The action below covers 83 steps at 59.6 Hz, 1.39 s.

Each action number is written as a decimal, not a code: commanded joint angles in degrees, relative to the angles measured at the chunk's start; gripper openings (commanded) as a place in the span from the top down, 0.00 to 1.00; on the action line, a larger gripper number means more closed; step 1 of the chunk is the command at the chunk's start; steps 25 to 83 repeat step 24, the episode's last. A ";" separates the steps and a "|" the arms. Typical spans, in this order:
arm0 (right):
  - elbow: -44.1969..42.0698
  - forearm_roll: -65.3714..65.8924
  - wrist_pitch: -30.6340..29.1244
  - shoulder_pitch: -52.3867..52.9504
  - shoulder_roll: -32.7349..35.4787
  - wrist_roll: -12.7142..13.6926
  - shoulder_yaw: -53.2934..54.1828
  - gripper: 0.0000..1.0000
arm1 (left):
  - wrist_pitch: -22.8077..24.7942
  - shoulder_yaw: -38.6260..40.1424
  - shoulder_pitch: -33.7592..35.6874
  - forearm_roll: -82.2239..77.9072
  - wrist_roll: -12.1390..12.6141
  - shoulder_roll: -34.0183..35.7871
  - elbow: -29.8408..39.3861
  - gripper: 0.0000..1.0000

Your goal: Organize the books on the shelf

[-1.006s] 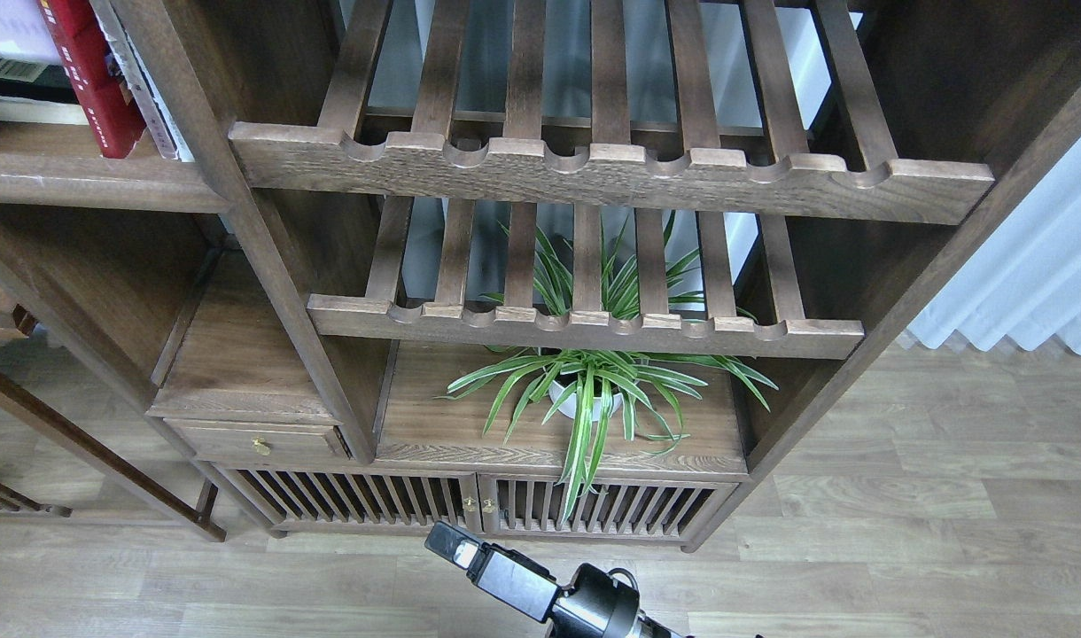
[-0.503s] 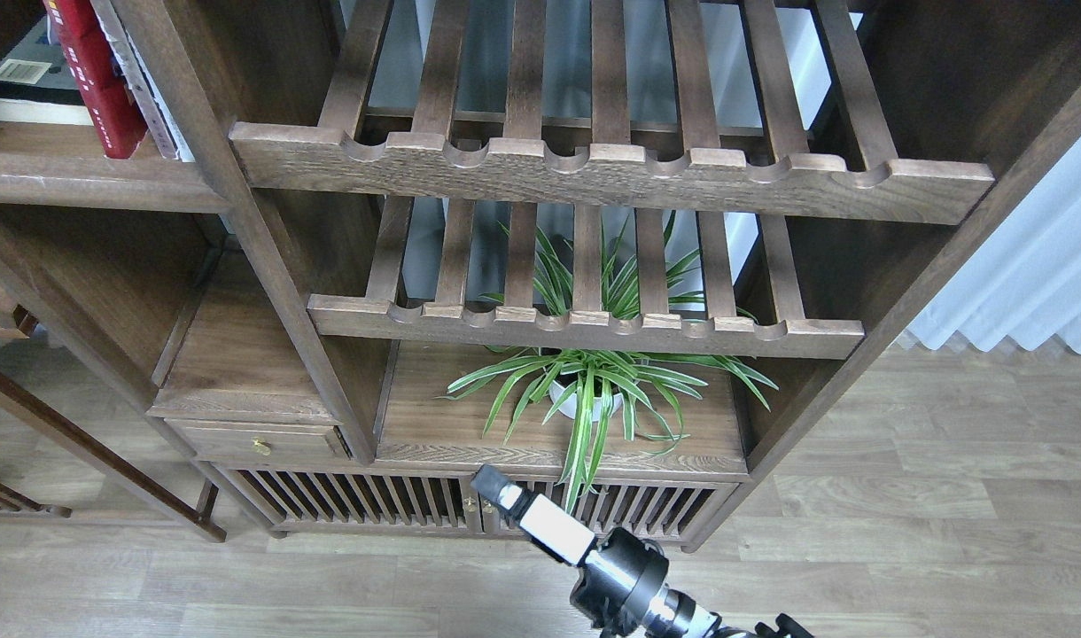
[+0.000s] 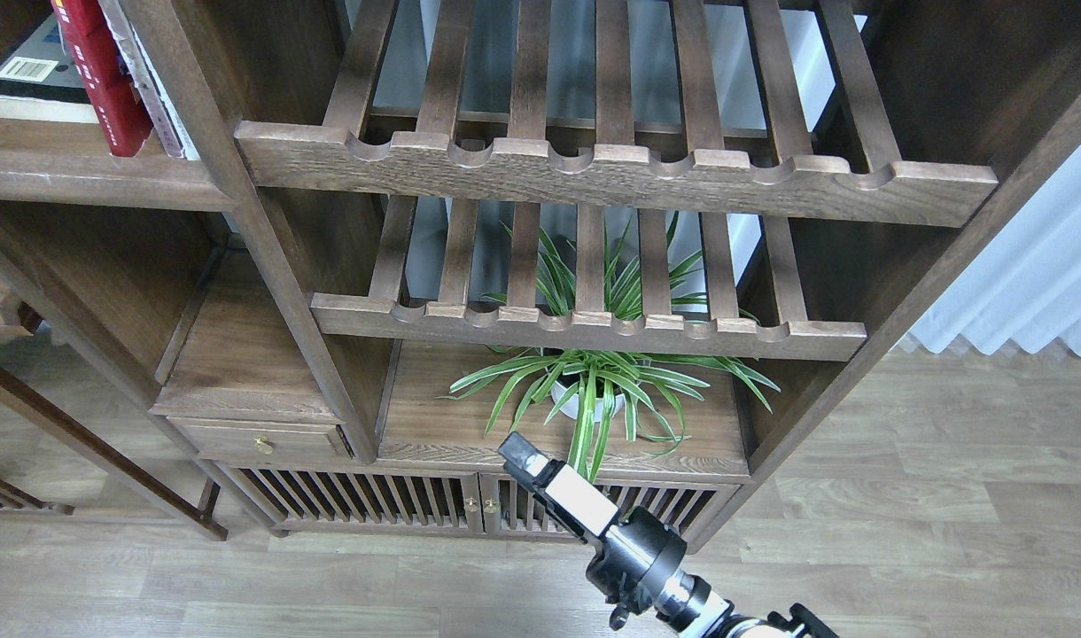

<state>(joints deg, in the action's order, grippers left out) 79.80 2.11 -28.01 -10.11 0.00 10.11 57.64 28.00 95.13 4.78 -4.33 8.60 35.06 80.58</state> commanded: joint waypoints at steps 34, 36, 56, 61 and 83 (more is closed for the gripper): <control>-0.26 -0.52 0.01 0.09 0.00 0.00 2.39 0.00 | 0.00 -9.17 -8.30 -0.06 0.36 -16.69 -0.78 0.14; -0.26 -0.52 0.01 0.09 0.00 0.00 2.39 0.00 | 0.00 -9.17 -8.30 -0.06 0.36 -16.69 -0.78 0.14; -0.26 -0.52 0.01 0.09 0.00 0.00 2.39 0.00 | 0.00 -9.17 -8.30 -0.06 0.36 -16.69 -0.78 0.14; -0.26 -0.52 0.01 0.09 0.00 0.00 2.39 0.00 | 0.00 -9.17 -8.30 -0.06 0.36 -16.69 -0.78 0.14; -0.26 -0.52 0.01 0.09 0.00 0.00 2.39 0.00 | 0.00 -9.17 -8.30 -0.06 0.36 -16.69 -0.78 0.14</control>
